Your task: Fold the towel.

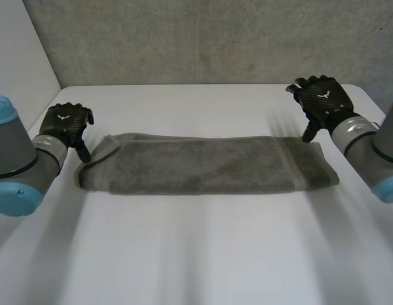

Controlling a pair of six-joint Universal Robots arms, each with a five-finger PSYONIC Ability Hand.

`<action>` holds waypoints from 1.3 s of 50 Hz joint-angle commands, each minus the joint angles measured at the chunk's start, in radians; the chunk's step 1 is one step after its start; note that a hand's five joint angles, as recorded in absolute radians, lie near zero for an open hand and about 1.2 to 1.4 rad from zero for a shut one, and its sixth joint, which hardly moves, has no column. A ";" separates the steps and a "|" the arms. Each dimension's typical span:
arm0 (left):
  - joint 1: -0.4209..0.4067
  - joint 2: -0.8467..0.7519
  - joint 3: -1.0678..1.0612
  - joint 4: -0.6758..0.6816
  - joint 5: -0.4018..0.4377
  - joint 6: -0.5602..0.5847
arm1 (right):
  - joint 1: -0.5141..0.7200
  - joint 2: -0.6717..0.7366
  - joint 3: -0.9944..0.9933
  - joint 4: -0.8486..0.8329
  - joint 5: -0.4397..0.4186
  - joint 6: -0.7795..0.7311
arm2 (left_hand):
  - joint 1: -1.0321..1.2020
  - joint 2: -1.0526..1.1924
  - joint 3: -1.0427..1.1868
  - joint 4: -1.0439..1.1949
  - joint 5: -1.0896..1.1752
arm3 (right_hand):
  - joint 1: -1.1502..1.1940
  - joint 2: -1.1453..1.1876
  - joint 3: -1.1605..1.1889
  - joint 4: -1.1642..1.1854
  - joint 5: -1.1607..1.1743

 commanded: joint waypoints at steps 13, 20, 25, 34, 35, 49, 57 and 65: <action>-0.033 0.244 -0.320 0.091 0.013 -0.043 | -0.157 -0.061 0.276 0.187 -0.126 -0.081 | -0.003 -0.009 -0.053 -0.061 0.008 | 0.131 0.117 -0.050 -0.059 0.114; -0.028 0.239 -0.338 0.141 -0.002 -0.052 | -0.155 0.031 0.224 0.171 -0.140 -0.084 | -0.021 -0.028 -0.054 -0.062 -0.011 | 0.300 0.287 -0.050 -0.060 0.283; -0.047 0.250 -0.315 0.103 -0.036 -0.087 | -0.143 0.078 0.204 0.141 -0.132 -0.127 | 0.003 -0.003 -0.054 -0.062 0.012 | 0.593 0.580 -0.049 -0.061 0.572; -0.028 0.269 -0.363 0.153 -0.042 -0.091 | -0.163 0.083 0.194 0.132 -0.132 -0.132 | -0.017 -0.024 -0.052 -0.061 -0.006 | 1.178 1.164 -0.049 -0.060 1.159; -0.026 0.261 -0.362 0.150 -0.033 -0.092 | -0.169 0.086 0.195 0.139 -0.139 -0.137 | -0.012 -0.018 -0.053 -0.062 -0.001 | 1.184 1.170 -0.049 -0.060 1.165; -0.004 0.246 -0.317 0.092 -0.040 -0.082 | -0.421 -0.040 0.197 0.198 -0.211 -0.213 | -0.031 -0.037 -0.053 -0.062 -0.022 | 1.180 1.167 -0.050 -0.060 1.159; -0.017 0.271 -0.269 -0.010 -0.062 -0.066 | -0.378 -0.130 0.062 0.261 -0.189 -0.233 | -0.007 -0.014 -0.054 -0.063 0.001 | 1.174 1.161 -0.051 -0.060 1.154; -0.021 0.299 -0.310 -0.001 -0.070 -0.041 | 0.015 -0.091 -0.184 0.351 -0.096 -0.172 | -0.029 -0.035 -0.053 -0.061 -0.018 | 1.173 1.159 -0.051 -0.061 1.153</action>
